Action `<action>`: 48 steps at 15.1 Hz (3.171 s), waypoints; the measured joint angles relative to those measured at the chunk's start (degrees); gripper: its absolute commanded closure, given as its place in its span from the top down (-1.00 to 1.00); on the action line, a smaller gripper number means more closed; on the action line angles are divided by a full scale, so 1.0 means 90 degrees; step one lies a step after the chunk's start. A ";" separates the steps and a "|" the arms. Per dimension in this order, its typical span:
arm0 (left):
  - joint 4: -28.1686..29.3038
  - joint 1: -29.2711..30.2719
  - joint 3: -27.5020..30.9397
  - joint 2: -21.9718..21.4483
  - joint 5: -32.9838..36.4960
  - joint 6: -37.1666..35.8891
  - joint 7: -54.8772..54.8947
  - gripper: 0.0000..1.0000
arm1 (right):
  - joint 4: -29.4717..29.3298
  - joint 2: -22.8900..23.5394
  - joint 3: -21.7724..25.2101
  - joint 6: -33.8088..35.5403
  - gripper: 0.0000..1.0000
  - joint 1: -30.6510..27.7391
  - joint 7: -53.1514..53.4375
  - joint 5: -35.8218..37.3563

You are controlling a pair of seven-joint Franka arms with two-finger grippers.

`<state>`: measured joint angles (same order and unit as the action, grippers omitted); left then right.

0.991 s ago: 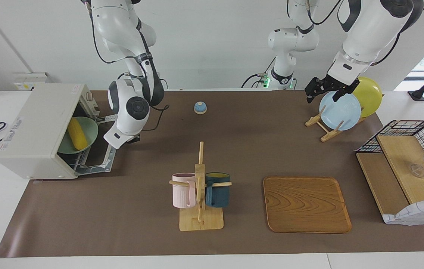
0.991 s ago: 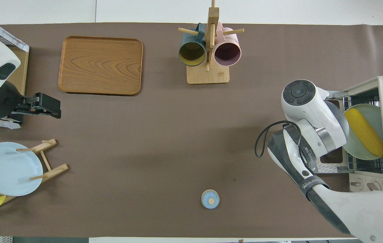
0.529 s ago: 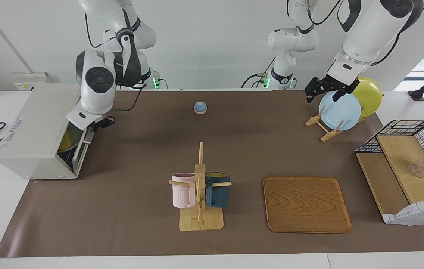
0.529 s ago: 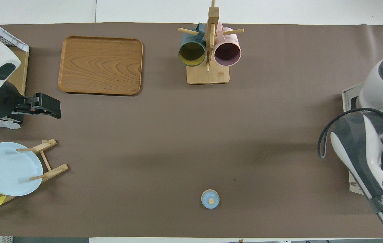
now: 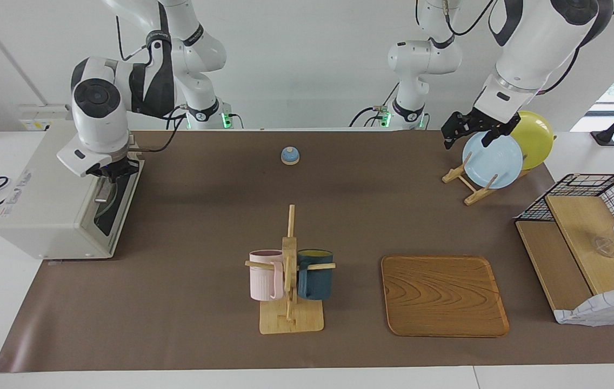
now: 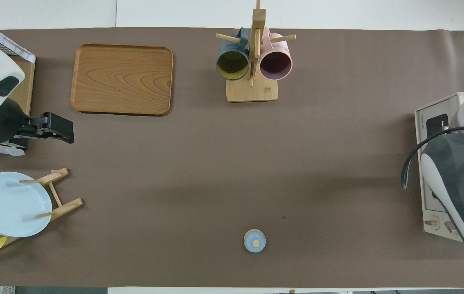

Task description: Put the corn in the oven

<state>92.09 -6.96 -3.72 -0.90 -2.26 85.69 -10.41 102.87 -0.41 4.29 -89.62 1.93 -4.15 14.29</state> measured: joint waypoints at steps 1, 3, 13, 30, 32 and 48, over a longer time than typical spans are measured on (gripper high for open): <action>0.0000 0.0000 0.0000 0.0000 0.0000 0.0000 0.0000 1.00 | -0.0273 -0.0032 0.0008 0.0184 0.99 -0.0033 -0.0002 -0.0382; 0.0000 0.0000 0.0000 0.0000 0.0000 0.0000 0.0000 1.00 | -0.0631 -0.0075 0.0015 0.0310 1.00 -0.0179 -0.0047 -0.0904; 0.0000 0.0000 0.0000 0.0000 0.0000 0.0000 0.0000 1.00 | -0.0829 -0.0046 -0.0011 0.0313 1.00 -0.0260 -0.0085 -0.1088; 0.0000 0.0000 0.0000 0.0000 0.0000 0.0000 0.0000 1.00 | -0.0886 -0.0046 0.0051 0.0272 1.00 -0.0266 -0.0085 -0.1088; 0.0000 0.0000 0.0000 0.0000 0.0000 0.0000 0.0000 1.00 | -0.0887 -0.0046 0.0051 0.0272 1.00 -0.0265 -0.0085 -0.1088; 0.0000 0.0000 0.0000 0.0000 0.0000 0.0000 0.0000 1.00 | -0.0892 -0.0046 0.0059 0.0135 1.00 -0.0269 -0.0085 -0.1088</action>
<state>92.09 -6.96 -3.72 -0.90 -2.26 85.69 -10.41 94.84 -0.82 4.82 -88.41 -0.50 -4.91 4.49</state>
